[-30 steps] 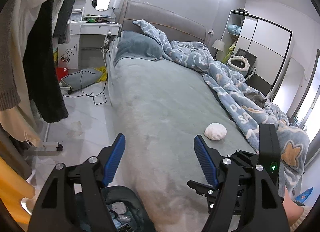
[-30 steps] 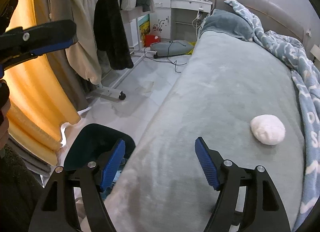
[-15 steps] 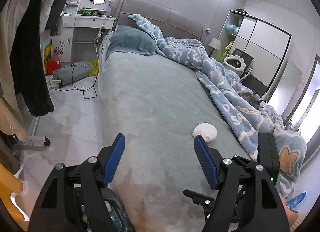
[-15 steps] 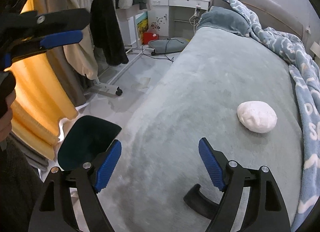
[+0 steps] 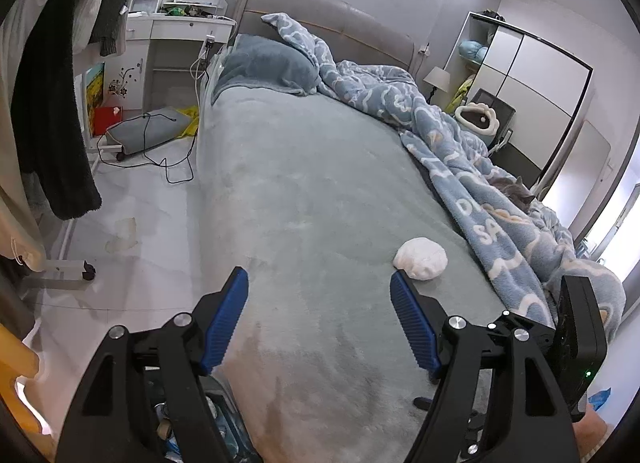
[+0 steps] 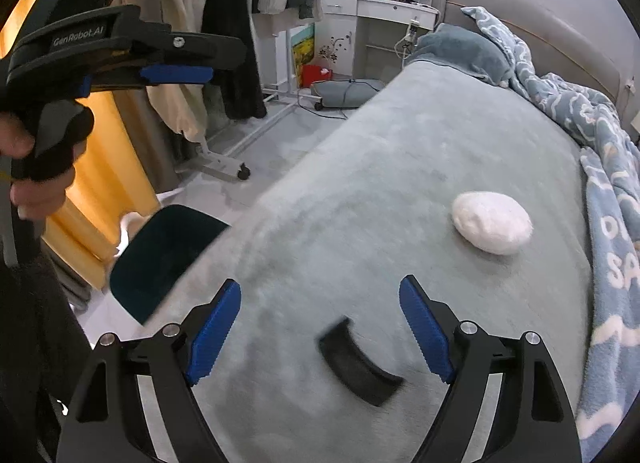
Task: Collect trash
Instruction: 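Move both open tools back toward the white ball on the bed, then grasp the white crumpled ball on the bed with the left tool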
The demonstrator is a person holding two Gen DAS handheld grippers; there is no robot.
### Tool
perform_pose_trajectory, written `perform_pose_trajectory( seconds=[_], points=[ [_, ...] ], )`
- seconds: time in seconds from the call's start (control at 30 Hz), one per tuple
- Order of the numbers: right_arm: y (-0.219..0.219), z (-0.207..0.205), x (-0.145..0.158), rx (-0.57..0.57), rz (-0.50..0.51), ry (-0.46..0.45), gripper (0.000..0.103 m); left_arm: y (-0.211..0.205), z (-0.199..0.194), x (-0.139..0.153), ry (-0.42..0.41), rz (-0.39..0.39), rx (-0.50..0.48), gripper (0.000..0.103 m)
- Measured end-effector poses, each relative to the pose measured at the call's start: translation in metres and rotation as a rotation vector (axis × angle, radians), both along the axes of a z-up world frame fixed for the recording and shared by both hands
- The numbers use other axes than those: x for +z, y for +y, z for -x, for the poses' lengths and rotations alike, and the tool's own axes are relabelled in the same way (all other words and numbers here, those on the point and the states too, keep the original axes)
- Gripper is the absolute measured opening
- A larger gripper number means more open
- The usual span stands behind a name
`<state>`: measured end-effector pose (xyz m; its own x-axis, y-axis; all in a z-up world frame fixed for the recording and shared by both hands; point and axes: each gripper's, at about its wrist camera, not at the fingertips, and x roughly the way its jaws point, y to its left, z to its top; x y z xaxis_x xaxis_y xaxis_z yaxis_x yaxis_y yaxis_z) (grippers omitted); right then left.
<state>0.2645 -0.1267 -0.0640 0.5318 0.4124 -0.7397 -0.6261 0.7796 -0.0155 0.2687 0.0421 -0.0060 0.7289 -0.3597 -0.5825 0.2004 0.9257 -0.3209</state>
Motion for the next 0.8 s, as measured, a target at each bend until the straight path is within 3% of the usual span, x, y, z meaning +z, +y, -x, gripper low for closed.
perform_pose_trajectory(
  seconds=[0.03,0.3,0.37,0.43,0.67,0.8],
  points=[
    [-0.006,-0.005,-0.006,-0.013,-0.012,0.013,0.082,-0.001,-0.002,-0.002,0.003,0.003,0.000,0.076],
    [-0.017,-0.012,-0.019,0.020,-0.081,0.057,0.048,-0.016,-0.019,-0.015,0.051,0.045,-0.044,0.076],
    [-0.018,-0.014,-0.021,0.018,-0.084,0.067,0.028,-0.023,-0.021,-0.017,0.055,0.047,-0.057,0.076],
    [-0.019,-0.018,-0.022,0.001,-0.087,0.079,0.019,-0.030,-0.024,-0.018,0.053,0.040,-0.071,0.076],
    [-0.054,-0.022,-0.011,-0.106,-0.195,0.088,0.018,-0.061,-0.034,-0.024,0.034,0.026,-0.144,0.076],
    [-0.077,-0.021,-0.005,-0.178,-0.192,0.086,0.015,-0.089,-0.043,-0.027,0.008,-0.030,-0.204,0.076]
  ],
)
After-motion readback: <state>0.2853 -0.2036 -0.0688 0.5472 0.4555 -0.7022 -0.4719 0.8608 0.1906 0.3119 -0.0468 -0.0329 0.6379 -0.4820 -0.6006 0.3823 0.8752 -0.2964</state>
